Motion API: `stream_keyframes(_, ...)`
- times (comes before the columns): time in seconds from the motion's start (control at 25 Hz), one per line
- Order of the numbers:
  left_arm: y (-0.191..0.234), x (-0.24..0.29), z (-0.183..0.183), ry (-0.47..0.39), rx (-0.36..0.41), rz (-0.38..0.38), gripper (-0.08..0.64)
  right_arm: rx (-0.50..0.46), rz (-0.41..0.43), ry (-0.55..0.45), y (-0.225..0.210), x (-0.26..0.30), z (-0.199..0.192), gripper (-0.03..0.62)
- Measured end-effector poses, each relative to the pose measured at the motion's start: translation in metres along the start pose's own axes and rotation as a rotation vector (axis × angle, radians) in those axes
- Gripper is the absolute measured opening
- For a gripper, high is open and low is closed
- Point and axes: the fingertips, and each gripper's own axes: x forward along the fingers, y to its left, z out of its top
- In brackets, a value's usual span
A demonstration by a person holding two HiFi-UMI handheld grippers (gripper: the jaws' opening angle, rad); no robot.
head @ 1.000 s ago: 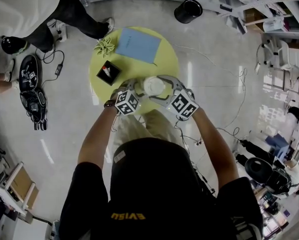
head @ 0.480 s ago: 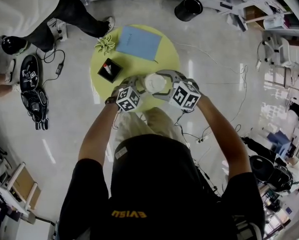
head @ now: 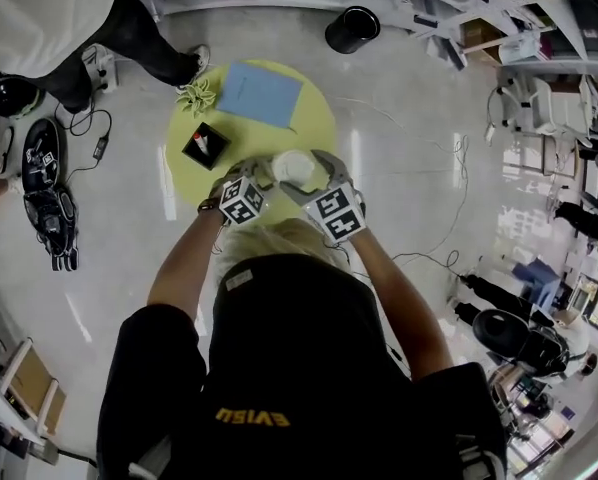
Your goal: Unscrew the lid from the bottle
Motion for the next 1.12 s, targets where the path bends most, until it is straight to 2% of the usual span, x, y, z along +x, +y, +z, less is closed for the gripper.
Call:
stream_keyframes(0.16, 0.002, -0.001, 0.002, -0.004, 0.012, -0.005, 0.272, 0.153, -0.083, 0.005, -0.004, 0.005, -0.013, 0.391)
stream_keyframes(0.32, 0.003, 0.001, 0.001, -0.008, 0.035, -0.019, 0.268, 0.185, -0.13, -0.017, -0.004, 0.007, -0.017, 0.379)
stream_keyframes(0.64, 0.003, 0.003, -0.004, -0.009, 0.067, -0.037, 0.258, 0.118, -0.068, -0.014, -0.001, 0.009, -0.024, 0.373)
stream_keyframes(0.76, 0.002, 0.004, -0.005, -0.009, 0.071, -0.039, 0.256, 0.053, -0.037, 0.006, 0.0, 0.008, -0.026, 0.357)
stream_keyframes(1.12, 0.003, 0.003, -0.007, -0.007, 0.084, -0.045, 0.247, -0.15, 0.126, 0.08, 0.004, 0.008, -0.027, 0.345)
